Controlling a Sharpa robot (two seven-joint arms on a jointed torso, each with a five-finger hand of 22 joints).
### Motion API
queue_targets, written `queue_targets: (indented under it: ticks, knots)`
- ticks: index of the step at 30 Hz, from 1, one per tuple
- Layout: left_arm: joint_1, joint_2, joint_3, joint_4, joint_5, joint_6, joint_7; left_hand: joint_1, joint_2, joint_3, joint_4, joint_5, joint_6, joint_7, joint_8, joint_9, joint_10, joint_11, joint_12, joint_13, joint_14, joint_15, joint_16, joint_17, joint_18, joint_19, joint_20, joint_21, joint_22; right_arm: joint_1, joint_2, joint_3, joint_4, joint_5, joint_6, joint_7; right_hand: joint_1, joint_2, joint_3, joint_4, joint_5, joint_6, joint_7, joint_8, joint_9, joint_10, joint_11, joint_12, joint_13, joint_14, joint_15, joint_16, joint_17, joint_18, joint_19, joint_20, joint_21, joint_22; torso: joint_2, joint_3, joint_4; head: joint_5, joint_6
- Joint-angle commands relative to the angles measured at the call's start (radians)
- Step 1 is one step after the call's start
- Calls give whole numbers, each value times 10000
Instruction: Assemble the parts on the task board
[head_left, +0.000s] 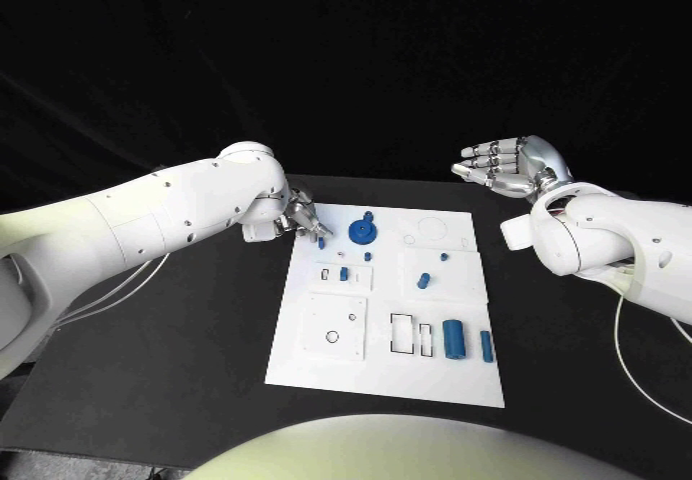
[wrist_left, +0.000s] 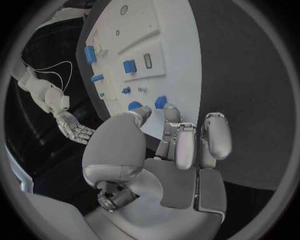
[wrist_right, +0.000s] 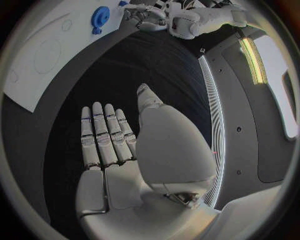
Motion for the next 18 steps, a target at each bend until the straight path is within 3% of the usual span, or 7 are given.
queue_targets:
  ticks: [1, 18]
  knots:
    - [-13, 45, -10, -33, 107, 134, 27, 141, 14, 102, 3, 25, 17, -28, 40, 13, 44, -11, 4, -16, 506, -79, 43, 1066, 81, 38, -13, 65, 17, -3, 7, 3, 3, -38, 105, 34, -27, 72, -53, -4, 13, 60, 514, -60, -17, 63, 31, -47, -8, 48, -8, -59, -9, 39, 66, -18, 36, -8, -1, -6, 2, 1, 2]
    - [-32, 76, -27, -88, 330, -15, 51, 837, 138, 550, -110, -11, -61, -62, 96, 58, 3, -47, -51, -110, 497, -111, 27, 1040, 84, 15, -46, 57, 14, -2, 21, 3, -7, -35, 117, 31, -27, 72, -53, -4, 13, 60, 514, -60, -17, 63, 31, -47, -8, 48, -8, -59, -9, 39, 66, -18, 36, -8, -1, -7, 7, -13, -56]
